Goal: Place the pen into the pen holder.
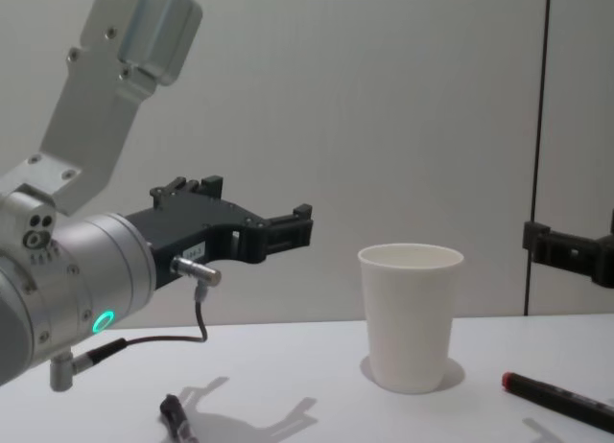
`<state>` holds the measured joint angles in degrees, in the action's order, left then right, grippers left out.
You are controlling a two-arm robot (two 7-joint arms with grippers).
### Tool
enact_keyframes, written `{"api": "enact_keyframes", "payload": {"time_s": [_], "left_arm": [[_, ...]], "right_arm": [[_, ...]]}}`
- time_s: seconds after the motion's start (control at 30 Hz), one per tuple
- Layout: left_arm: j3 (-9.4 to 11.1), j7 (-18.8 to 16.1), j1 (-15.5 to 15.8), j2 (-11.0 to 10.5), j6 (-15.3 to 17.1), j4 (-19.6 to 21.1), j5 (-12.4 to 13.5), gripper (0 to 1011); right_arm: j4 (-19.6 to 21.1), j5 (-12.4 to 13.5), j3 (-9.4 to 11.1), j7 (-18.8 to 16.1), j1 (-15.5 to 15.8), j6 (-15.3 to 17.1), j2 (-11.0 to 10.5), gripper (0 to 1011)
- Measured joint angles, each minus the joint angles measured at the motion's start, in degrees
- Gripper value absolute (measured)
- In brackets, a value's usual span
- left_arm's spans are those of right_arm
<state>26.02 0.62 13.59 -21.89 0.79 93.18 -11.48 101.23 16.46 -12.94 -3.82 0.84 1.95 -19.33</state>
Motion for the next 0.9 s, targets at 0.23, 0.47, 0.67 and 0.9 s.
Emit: {"api": "enact_keyframes", "payload": {"time_s": [0.23, 0.47, 0.67, 0.9], "left_arm": [[0.00, 0.00, 0.00, 0.00, 0.00, 0.00, 0.00, 1001], [0.00, 0.00, 0.00, 0.00, 0.00, 0.00, 0.00, 1001], [0.00, 0.00, 0.00, 0.00, 0.00, 0.00, 0.00, 1001], [0.00, 0.00, 0.00, 0.00, 0.00, 0.00, 0.00, 1001]], "right_arm": [[0.00, 0.00, 0.00, 0.00, 0.00, 0.00, 0.00, 1001], [0.00, 0.00, 0.00, 0.00, 0.00, 0.00, 0.00, 1002], [0.00, 0.00, 0.00, 0.00, 0.00, 0.00, 0.00, 1002], [0.00, 0.00, 0.00, 0.00, 0.00, 0.00, 0.00, 1001]]}}
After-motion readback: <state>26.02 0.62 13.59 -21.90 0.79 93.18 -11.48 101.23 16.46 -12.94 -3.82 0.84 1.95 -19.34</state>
